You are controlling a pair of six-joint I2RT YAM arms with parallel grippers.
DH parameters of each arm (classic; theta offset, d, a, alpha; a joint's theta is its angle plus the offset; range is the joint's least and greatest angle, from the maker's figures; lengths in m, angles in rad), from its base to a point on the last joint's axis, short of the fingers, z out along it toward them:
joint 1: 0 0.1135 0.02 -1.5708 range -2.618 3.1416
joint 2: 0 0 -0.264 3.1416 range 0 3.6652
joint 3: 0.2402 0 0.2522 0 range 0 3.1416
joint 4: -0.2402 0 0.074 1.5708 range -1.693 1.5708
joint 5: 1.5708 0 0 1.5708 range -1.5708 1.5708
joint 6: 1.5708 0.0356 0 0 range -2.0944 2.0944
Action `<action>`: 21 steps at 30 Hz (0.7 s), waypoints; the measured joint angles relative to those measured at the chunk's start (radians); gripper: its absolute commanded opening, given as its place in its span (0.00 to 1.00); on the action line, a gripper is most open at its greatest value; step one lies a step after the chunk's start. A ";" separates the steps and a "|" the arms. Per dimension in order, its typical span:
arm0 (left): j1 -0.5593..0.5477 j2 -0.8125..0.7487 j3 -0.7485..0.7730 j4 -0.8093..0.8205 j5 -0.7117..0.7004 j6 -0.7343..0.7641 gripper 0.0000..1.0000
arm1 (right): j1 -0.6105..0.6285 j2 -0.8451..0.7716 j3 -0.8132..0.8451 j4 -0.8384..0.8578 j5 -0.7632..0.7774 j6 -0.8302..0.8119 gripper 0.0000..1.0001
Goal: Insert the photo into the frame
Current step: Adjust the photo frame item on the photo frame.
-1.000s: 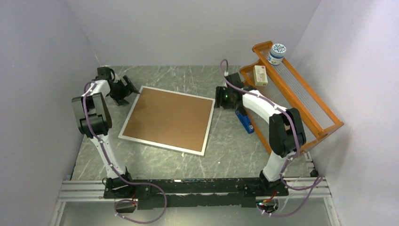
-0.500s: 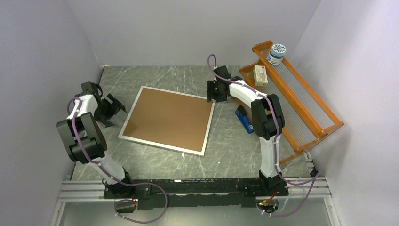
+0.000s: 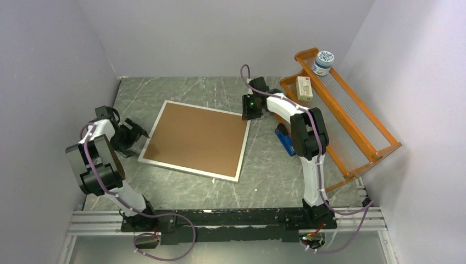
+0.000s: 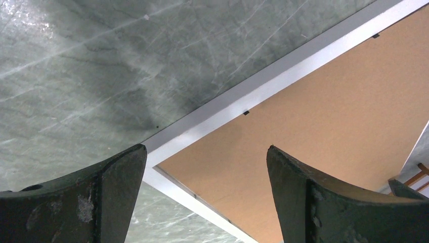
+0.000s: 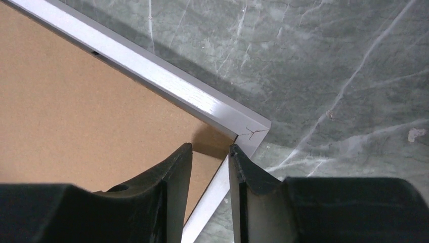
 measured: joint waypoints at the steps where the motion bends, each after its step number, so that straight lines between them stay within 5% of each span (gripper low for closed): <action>1: 0.002 0.005 0.000 0.006 0.004 0.001 0.94 | -0.002 0.002 0.000 0.000 -0.008 -0.002 0.34; 10: 0.015 0.071 0.005 0.026 0.049 0.038 0.94 | -0.023 -0.021 -0.099 0.162 -0.123 0.045 0.30; 21: 0.017 0.083 0.006 0.032 0.063 0.067 0.94 | -0.044 -0.061 -0.193 0.225 -0.164 0.352 0.38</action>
